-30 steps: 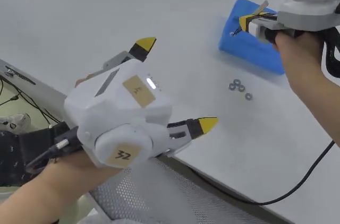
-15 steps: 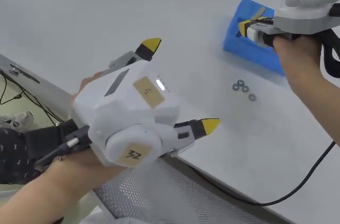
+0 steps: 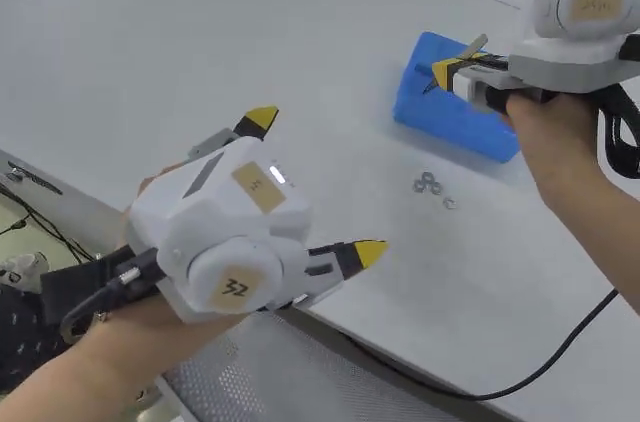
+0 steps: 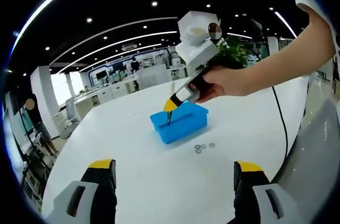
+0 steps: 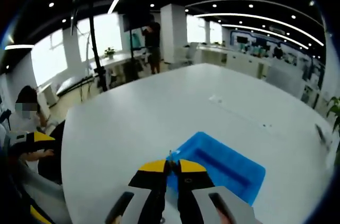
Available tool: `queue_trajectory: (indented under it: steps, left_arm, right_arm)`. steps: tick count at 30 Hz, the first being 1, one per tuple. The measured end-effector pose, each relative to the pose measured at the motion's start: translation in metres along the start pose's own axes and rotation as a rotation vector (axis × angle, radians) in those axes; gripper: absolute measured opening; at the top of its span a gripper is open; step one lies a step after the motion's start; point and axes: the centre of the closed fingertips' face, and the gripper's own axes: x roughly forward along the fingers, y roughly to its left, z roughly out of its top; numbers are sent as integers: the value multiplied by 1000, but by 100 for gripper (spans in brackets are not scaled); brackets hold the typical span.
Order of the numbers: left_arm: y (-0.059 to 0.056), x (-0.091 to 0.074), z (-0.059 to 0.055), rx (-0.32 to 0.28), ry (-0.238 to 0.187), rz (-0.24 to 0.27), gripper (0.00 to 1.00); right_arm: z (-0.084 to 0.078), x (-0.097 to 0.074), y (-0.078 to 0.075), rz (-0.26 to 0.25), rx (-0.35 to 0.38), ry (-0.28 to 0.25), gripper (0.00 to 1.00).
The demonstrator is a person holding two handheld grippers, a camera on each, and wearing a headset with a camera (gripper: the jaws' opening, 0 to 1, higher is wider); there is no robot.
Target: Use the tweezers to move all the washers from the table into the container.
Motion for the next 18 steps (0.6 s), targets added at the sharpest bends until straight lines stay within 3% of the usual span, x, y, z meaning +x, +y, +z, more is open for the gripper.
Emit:
queue_trajectory:
  steps: [3, 11, 18]
  left_arm:
    - [-1, 0, 0, -6, 1, -8, 94]
    - [-3, -2, 4, -36, -11, -26, 93]
    - [-7, -5, 9, -58, -22, -52, 92]
  right_arm:
    - [-3, -19, 13, 19, 5, -15, 3]
    - [-32, -41, 31, 40, 31, 11, 3]
    - [-64, -41, 40, 56, 9, 83, 3]
